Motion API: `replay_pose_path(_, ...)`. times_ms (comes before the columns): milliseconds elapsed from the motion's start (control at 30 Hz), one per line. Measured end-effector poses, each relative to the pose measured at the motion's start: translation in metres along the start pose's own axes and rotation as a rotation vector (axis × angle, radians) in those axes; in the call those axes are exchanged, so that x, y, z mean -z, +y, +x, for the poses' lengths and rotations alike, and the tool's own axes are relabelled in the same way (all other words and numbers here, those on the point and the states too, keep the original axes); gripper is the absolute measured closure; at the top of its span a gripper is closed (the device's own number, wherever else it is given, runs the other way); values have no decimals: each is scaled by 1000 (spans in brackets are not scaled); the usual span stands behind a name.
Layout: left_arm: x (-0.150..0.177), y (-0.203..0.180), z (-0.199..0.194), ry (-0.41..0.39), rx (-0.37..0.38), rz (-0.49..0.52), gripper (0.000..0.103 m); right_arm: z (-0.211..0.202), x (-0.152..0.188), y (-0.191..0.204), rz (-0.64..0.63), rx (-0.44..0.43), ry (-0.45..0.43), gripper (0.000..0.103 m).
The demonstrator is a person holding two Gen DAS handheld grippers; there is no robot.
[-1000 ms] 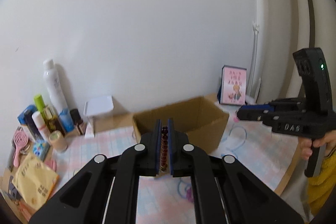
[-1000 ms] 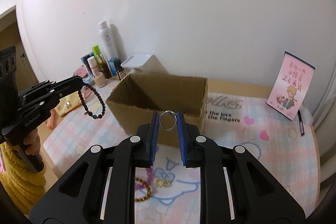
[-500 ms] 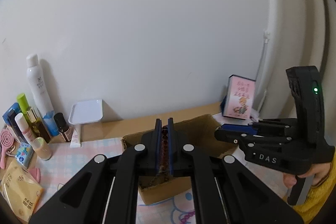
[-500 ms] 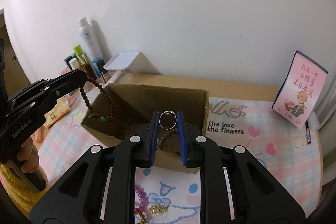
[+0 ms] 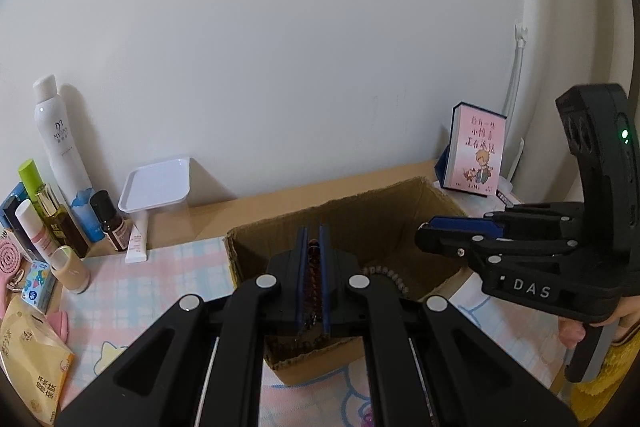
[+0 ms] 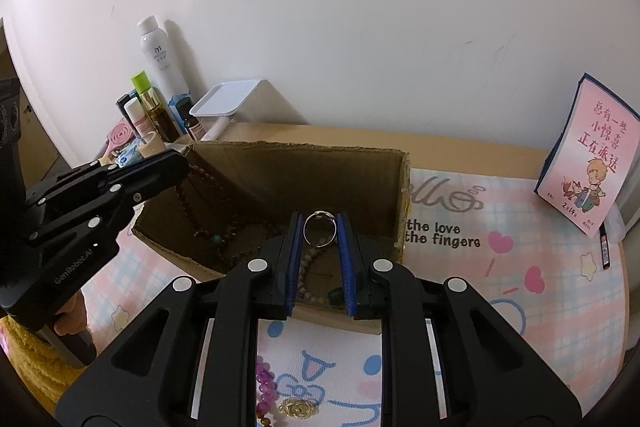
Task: Organize jewelry
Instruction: 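Lower both items into the box and open both grippers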
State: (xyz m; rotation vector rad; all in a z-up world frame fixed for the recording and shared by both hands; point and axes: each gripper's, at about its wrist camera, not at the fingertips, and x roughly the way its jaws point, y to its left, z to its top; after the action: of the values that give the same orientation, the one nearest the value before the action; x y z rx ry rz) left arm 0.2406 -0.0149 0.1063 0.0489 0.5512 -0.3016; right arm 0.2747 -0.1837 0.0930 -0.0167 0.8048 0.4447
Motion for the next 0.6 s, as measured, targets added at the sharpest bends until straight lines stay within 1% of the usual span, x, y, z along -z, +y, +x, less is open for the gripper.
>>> replay_pose_path(100, 3, 1, 3, 12, -16, 5, 97, 0, 1, -1, 3, 2, 0, 86)
replay_pose_path(200, 8, 3, 4, 23, -3, -17, 97, 0, 1, -2, 18, -4, -4, 86)
replay_pose_path(267, 11, 4, 4, 25, -12, -16, 97, -2, 2, -3, 18, -8, -6, 86)
replay_pose_path(333, 12, 5, 3, 18, -11, -29, 97, -7, 3, -3, 21, -17, -19, 79)
replay_pose_path(367, 13, 6, 1, 13, 0, -40, 96, -11, 4, -3, 24, -23, -27, 69)
replay_pose_path(400, 12, 6, 0, 9, 3, -45, 91, -14, 4, -2, 24, -27, -36, 64)
replay_pose_path(433, 12, 6, -2, 2, 2, -47, 84, -18, 5, -2, 21, -26, -41, 64)
replay_pose_path(500, 11, 5, -9, -26, -9, -39, 78, -26, 6, 1, 10, -24, -58, 64)
replay_pose_path(600, 11, 0, -24, -71, -21, -13, 76, -42, 8, 7, -5, -32, -76, 64)
